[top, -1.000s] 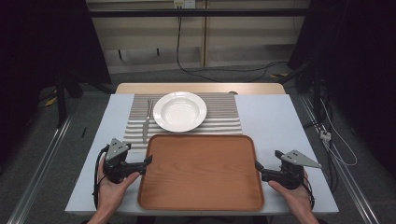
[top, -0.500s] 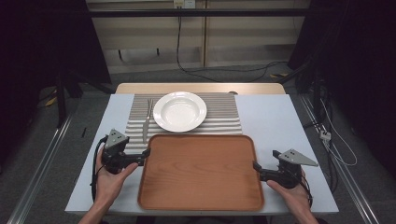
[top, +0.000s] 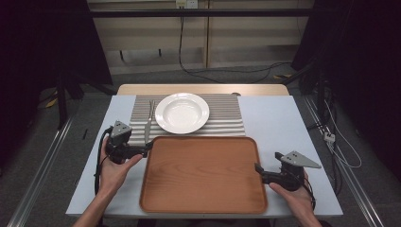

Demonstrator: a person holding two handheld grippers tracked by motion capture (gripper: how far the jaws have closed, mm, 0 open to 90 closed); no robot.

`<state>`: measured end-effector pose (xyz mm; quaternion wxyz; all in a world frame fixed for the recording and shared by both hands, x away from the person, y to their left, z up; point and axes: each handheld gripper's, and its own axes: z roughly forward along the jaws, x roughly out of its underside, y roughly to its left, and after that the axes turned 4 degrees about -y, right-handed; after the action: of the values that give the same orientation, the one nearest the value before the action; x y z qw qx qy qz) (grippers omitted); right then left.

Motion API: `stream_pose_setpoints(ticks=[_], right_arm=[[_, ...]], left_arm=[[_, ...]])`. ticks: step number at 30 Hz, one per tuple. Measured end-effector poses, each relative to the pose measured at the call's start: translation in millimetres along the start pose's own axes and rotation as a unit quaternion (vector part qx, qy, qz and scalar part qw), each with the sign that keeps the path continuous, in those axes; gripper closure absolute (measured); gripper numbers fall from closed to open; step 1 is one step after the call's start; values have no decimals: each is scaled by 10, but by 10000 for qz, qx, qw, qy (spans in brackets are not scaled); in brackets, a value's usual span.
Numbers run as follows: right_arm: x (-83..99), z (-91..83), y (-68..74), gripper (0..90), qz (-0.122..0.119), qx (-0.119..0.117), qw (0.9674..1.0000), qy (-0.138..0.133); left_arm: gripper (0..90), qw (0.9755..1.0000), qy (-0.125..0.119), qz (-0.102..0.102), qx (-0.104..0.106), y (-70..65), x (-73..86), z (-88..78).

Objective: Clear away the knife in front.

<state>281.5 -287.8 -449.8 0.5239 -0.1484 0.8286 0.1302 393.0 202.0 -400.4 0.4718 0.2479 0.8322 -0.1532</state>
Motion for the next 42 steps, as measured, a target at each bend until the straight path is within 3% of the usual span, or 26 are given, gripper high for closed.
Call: stream_pose_setpoints(ticks=[9,13,17,23,25,30,42], right_arm=[[2,20,-2,107,34,-54,10000,13],[8,20,-13,107,42,-58,10000,29],[13,21,-19,109,78,-58,9999,28],[10,52,-25,110,90,-80,9999,51],[13,56,-22,110,67,-103,9999,68],[18,59,-19,110,64,-122,9999,91],[21,52,-29,110,82,-99,9999,97]], left_arm=[[88,9998,159,112,-90,79,-161,205],[92,9996,197,-4,-187,172,-220,279],[110,9990,357,62,-253,235,-275,348],[132,9987,415,-76,-287,335,-357,465],[161,9983,510,-108,-260,363,-380,511],[159,9963,727,-138,-447,437,-426,645],[222,9932,928,-328,-623,611,-475,913]])
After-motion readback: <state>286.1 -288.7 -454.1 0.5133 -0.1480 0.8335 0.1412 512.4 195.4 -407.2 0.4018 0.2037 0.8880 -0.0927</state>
